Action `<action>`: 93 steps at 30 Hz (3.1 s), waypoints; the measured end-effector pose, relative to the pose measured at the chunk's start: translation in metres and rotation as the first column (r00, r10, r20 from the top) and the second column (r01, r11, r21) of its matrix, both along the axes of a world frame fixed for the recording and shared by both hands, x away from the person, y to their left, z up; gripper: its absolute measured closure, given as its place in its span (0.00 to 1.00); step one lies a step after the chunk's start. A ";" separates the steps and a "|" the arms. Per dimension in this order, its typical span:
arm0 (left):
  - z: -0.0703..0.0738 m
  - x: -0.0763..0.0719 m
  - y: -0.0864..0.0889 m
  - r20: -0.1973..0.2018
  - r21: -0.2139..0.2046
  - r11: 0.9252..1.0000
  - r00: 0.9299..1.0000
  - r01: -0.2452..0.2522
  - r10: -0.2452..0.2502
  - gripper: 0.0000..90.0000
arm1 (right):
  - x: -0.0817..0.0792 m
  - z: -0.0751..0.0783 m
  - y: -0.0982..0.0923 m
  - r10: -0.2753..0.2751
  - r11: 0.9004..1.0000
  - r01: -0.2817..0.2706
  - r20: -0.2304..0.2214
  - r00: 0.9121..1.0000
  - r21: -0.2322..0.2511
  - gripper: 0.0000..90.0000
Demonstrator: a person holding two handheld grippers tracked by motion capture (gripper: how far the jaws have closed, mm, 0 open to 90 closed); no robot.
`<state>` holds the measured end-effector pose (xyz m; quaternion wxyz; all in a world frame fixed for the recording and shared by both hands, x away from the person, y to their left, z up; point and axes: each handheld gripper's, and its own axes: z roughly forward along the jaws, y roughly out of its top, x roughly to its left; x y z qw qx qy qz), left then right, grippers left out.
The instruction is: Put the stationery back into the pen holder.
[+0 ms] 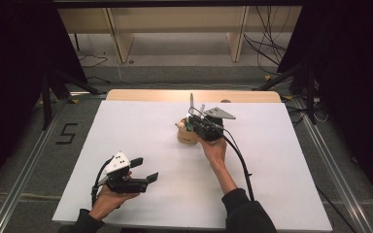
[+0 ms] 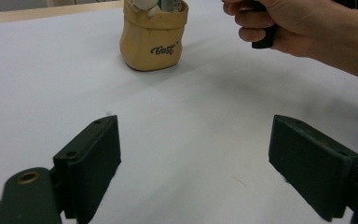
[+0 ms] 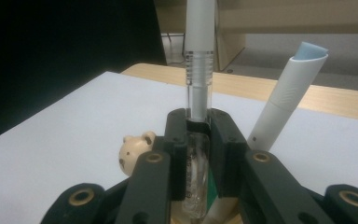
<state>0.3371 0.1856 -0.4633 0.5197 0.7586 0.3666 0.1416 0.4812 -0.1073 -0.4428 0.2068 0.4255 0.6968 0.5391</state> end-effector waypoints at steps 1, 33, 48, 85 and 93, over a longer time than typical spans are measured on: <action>0.000 0.000 0.000 0.001 -0.001 1.000 1.000 0.000 0.000 0.18 | 0.000 -0.001 0.000 0.000 1.000 0.000 0.001 1.000 0.000 0.87; -0.001 0.000 0.000 -0.004 0.004 1.000 1.000 -0.005 0.005 0.18 | -0.025 0.021 -0.020 0.061 0.998 -0.061 0.015 0.998 -0.007 0.43; -0.001 0.001 0.002 -0.007 -0.018 1.000 1.000 -0.011 0.011 0.18 | -0.057 0.029 -0.032 0.152 0.988 -0.152 -0.007 0.988 -0.019 0.37; -0.002 0.003 0.000 -0.009 -0.018 1.000 1.000 -0.008 0.008 0.18 | -0.122 0.004 -0.085 0.191 0.980 -0.194 -0.063 0.979 -0.045 0.30; -0.001 0.001 0.001 -0.005 -0.015 1.000 1.000 -0.001 0.001 0.18 | -0.132 -0.004 -0.101 0.159 0.986 -0.162 -0.080 0.984 -0.037 0.29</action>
